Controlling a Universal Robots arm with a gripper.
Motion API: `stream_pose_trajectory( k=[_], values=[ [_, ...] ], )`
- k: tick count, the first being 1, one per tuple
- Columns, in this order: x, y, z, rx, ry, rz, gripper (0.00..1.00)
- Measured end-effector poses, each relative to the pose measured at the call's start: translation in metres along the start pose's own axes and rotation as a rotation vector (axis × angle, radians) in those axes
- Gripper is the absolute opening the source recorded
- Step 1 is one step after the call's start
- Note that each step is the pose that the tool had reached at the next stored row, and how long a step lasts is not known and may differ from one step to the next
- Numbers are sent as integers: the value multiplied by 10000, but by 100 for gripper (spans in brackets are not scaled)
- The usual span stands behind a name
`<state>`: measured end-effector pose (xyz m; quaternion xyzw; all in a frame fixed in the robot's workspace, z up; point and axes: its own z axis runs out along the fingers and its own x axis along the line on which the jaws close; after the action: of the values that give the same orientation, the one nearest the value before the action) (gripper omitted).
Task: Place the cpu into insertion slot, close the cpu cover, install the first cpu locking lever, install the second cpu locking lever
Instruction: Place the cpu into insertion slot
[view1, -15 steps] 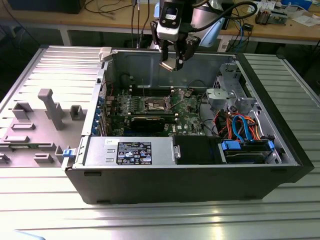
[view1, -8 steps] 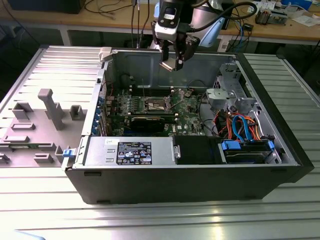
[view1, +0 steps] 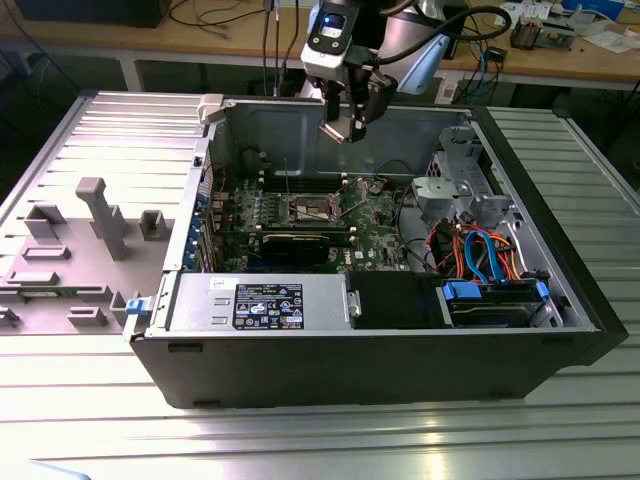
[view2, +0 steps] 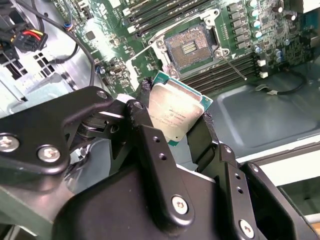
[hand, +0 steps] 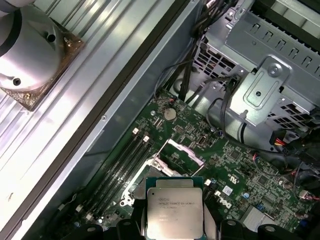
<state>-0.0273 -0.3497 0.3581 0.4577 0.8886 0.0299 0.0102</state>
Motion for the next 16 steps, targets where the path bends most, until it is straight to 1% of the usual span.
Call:
stream_pose_trajectory(
  k=[4, 6, 12, 14, 16],
  values=[
    [0, 0, 0, -3, -20, 311, 55],
    [0, 0, 0, -5, -36, 569, 55],
    [0, 0, 0, -8, -60, 964, 55],
    [0, 0, 0, -11, -75, 1192, 55],
    [0, 0, 0, -12, -81, 1292, 55]
  ],
)
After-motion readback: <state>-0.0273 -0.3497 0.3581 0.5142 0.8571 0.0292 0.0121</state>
